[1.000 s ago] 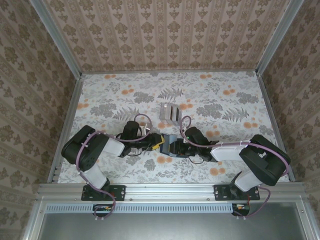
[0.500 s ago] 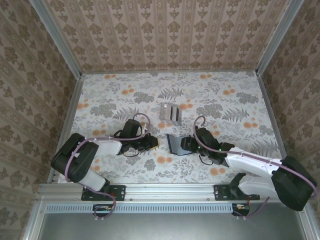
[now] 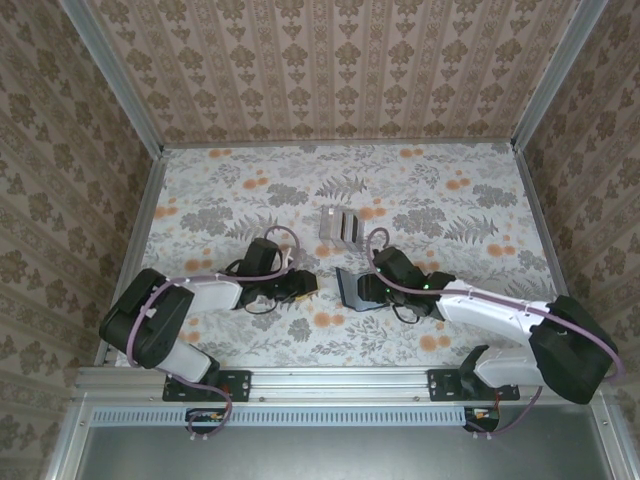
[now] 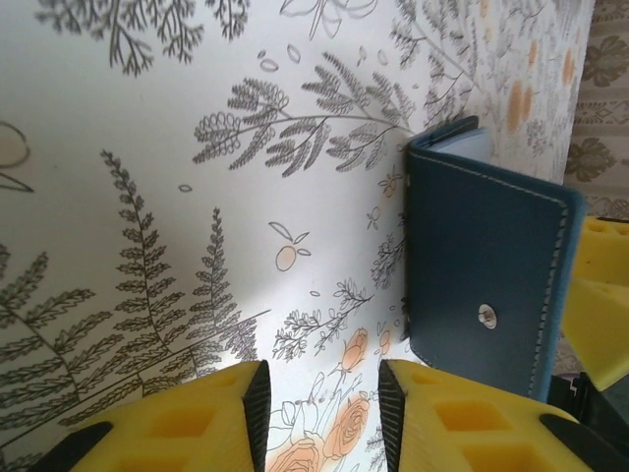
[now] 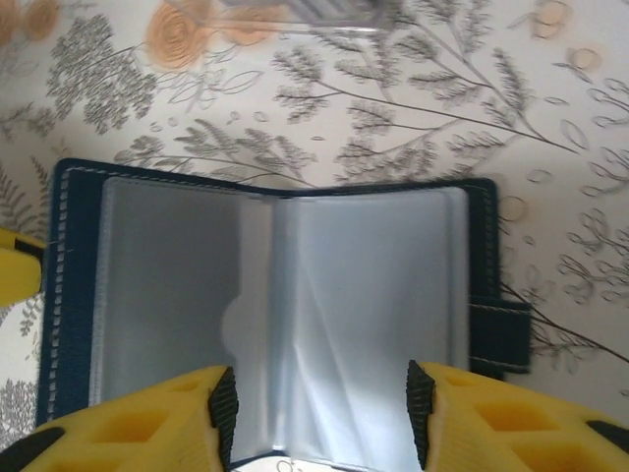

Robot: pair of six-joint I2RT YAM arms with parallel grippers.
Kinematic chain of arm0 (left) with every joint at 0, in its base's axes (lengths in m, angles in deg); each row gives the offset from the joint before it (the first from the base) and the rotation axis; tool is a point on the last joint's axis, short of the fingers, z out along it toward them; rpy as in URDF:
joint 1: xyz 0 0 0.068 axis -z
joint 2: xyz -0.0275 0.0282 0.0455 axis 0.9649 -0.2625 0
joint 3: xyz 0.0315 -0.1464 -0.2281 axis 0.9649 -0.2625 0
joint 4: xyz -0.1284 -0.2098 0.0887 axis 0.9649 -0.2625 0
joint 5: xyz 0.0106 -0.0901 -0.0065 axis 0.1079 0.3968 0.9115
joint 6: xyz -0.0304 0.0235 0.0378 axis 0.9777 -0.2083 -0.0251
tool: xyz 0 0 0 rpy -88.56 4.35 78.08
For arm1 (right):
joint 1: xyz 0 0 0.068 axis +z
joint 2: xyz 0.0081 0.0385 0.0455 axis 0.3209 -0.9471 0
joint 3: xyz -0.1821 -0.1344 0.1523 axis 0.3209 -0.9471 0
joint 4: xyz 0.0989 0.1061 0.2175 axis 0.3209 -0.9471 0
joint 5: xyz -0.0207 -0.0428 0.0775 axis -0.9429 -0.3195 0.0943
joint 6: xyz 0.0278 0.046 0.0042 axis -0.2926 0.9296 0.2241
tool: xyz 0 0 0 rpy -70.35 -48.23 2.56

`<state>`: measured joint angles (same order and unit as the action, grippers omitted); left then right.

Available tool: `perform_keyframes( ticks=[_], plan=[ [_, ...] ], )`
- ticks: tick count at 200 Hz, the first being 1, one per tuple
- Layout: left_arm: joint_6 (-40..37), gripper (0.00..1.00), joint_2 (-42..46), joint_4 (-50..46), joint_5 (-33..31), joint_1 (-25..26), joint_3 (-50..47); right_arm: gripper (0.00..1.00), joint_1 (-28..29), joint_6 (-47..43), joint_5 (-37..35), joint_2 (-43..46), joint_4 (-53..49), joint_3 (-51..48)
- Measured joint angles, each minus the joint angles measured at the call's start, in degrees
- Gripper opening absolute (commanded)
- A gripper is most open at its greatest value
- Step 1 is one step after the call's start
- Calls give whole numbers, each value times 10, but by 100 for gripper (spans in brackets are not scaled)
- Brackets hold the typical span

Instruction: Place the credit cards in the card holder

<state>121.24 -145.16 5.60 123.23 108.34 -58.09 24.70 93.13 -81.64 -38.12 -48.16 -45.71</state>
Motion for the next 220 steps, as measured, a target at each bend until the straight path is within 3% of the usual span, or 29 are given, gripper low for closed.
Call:
perform_keyframes(
  ticks=[44, 67, 89, 159, 220],
  plan=[
    [-13, 36, 50, -17, 9, -30, 0, 50, 24, -19, 22, -93, -15, 77],
    [-24, 36, 69, -42, 10, -45, 4, 71, 39, -18, 23, -136, -17, 99],
    [-33, 36, 88, -62, 9, -58, 4, 78, 56, -18, 18, -166, -33, 115],
    [-62, 41, 113, -108, -12, -89, 10, 81, 84, -14, -39, -199, -91, 153],
    [-75, 43, 113, -120, -21, -89, 16, 85, 83, -9, -57, -173, -136, 178]
  ],
)
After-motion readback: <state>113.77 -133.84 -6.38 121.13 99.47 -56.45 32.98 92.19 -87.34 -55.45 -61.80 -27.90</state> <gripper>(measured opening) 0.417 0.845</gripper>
